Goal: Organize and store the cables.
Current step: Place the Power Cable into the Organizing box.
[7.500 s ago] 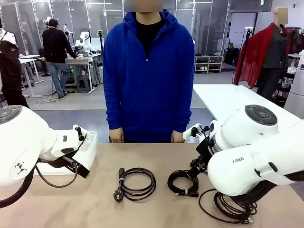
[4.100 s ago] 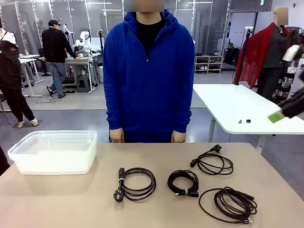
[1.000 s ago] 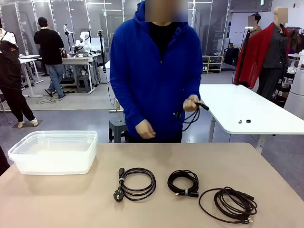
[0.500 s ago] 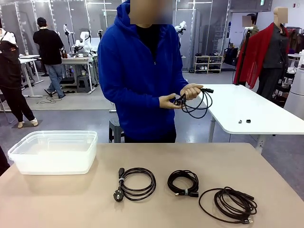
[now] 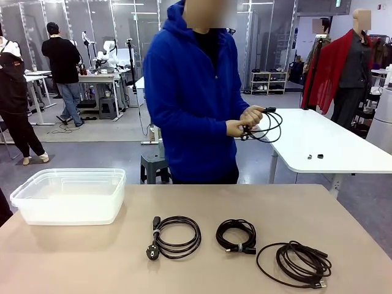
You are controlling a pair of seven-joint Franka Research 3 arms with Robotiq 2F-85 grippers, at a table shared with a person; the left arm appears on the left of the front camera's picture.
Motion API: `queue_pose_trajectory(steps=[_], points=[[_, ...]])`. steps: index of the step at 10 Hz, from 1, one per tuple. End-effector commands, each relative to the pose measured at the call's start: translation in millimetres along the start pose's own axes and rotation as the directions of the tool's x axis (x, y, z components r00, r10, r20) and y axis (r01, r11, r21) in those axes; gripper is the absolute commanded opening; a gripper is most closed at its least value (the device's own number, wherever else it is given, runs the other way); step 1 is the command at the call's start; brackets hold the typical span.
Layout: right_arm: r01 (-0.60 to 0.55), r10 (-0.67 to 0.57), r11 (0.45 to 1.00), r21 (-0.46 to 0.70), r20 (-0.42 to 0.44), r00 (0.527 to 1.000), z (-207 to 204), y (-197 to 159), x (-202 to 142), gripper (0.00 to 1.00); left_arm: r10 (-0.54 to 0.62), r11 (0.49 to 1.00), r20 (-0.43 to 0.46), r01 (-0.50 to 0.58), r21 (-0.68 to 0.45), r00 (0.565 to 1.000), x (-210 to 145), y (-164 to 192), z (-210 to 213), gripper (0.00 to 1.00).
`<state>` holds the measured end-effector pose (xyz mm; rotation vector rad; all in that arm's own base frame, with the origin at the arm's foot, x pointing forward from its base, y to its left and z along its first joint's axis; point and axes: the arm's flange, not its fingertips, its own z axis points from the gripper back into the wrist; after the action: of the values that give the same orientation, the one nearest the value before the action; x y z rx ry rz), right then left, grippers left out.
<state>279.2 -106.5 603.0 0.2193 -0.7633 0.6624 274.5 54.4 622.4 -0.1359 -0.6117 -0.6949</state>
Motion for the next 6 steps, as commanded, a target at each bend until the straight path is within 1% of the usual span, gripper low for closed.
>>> queue_pose_trajectory(steps=[1,2,3,4,6], points=[[0.001,-0.001,1.000,0.000,0.001,1.000,0,-1,0,1.00,-0.067,0.997,-0.067,0.064,-0.044,0.996,26,-2,-2,1.00],[0.001,-0.001,1.000,0.000,0.001,1.000,0,-1,0,1.00,-0.081,0.996,-0.072,0.078,-0.054,0.994,37,-7,-5,1.00],[0.001,-0.001,1.000,0.000,0.001,1.000,0,-1,0,1.00,-0.047,0.997,-0.101,0.040,-0.072,0.994,51,-10,-12,1.00],[0.001,-0.001,1.000,0.000,0.001,1.000,0,-1,0,1.00,-0.046,0.995,-0.107,0.036,-0.090,0.993,61,-14,-18,1.00],[0.001,-0.001,1.000,0.000,0.001,1.000,0,-1,0,1.00,-0.082,0.991,-0.129,0.067,-0.117,0.988,81,-25,-29,1.00]])
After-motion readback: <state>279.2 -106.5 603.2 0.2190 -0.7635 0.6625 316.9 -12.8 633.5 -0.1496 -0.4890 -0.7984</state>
